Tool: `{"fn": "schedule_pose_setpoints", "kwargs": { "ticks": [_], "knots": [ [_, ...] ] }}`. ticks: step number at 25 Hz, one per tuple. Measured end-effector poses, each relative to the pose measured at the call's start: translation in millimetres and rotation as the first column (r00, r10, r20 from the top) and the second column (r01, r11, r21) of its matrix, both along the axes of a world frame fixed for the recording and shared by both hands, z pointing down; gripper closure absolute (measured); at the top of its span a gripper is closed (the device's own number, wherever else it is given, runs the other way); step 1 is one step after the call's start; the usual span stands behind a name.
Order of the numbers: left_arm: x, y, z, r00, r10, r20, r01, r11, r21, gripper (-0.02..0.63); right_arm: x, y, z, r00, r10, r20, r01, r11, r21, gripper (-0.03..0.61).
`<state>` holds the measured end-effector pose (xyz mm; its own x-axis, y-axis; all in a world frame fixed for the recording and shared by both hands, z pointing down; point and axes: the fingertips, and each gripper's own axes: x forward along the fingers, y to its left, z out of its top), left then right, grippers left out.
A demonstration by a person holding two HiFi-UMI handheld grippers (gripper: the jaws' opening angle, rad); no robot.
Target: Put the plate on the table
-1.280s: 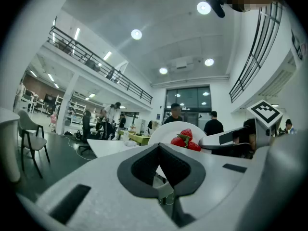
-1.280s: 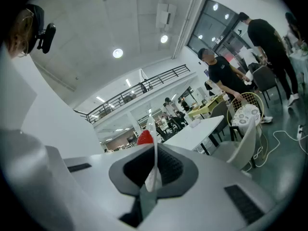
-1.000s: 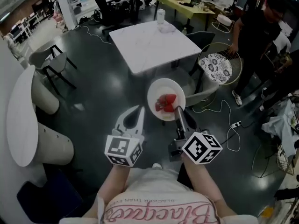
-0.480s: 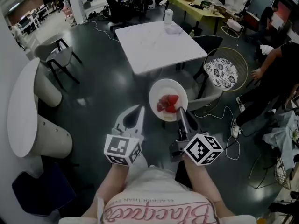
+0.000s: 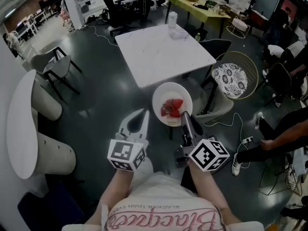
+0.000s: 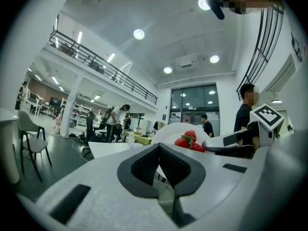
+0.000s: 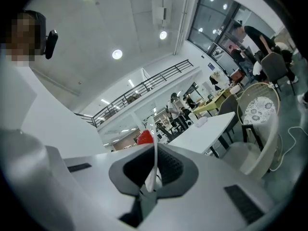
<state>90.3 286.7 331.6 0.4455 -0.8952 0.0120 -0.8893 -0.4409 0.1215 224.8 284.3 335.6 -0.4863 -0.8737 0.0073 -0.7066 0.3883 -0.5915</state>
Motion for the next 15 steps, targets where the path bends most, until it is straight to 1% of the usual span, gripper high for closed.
{"fn": "schedule_pose_setpoints", "kwargs": {
  "ticks": [5, 15],
  "knots": [
    [-19, -59, -4, 1.0, 0.016, -0.003, -0.016, 1.0, 0.0, 0.609, -18, -54, 2, 1.0, 0.02, 0.005, -0.02, 1.0, -0.018, 0.569],
    [-69, -165, 1, 0.998, 0.058, 0.008, -0.058, 0.998, -0.025, 0.609, -65, -159, 8, 0.998, 0.062, 0.01, -0.062, 0.997, -0.045, 0.569]
  ]
}}
